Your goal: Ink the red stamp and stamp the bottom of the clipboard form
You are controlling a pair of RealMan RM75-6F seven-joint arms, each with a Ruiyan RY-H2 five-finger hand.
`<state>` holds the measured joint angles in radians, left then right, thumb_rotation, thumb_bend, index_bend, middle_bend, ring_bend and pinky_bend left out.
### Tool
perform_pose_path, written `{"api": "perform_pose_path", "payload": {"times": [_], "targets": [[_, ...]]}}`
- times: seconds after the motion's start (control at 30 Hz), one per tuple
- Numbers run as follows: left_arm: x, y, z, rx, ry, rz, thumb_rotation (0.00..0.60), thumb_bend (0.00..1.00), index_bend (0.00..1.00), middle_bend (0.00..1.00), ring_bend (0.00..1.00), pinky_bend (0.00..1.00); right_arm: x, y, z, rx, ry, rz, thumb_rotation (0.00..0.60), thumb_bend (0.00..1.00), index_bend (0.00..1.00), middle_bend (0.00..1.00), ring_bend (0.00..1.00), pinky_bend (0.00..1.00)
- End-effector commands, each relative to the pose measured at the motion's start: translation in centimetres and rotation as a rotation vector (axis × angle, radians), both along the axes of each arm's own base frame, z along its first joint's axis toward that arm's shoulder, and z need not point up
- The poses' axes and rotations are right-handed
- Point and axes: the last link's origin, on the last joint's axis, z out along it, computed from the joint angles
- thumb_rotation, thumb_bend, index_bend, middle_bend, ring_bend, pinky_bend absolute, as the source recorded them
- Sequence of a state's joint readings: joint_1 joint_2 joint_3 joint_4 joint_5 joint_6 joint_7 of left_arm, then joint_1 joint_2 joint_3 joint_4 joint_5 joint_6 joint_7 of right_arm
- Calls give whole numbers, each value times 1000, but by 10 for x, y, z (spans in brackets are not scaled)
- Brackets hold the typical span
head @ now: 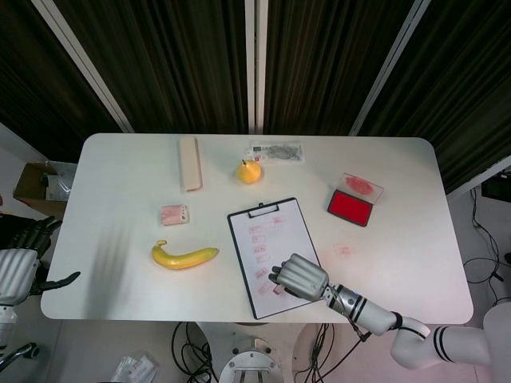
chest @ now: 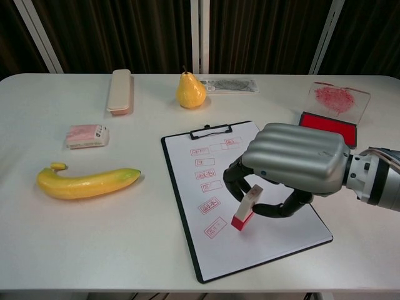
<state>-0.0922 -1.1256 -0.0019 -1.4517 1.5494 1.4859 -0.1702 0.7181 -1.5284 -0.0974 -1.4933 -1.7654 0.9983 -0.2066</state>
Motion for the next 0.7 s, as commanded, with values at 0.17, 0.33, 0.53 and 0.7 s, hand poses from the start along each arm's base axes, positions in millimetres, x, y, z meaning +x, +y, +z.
{"api": "perform_pose_path", "payload": {"times": [0.17,0.33,0.53,0.7], "targets": [[-1,0,-1,-1,-2,3,398,92,113,81,87,184,6,11,-10,24,-4,76,600,383,770,626,681,882],[-5,-2,0,0,-7,12,398,92,113,81,87,183,9,14,-17,32,7,90,600,383,771,626,681,881],[-6,-3,1,4,-9,11,397,93,114,81,87,183,8,16,-25,34,26,91,600,383,773,628,681,881],[-7,-3,2,5,-12,11,400,93,114,82,88,183,9,16,-27,24,25,87,600,383,773,629,681,881]]}}
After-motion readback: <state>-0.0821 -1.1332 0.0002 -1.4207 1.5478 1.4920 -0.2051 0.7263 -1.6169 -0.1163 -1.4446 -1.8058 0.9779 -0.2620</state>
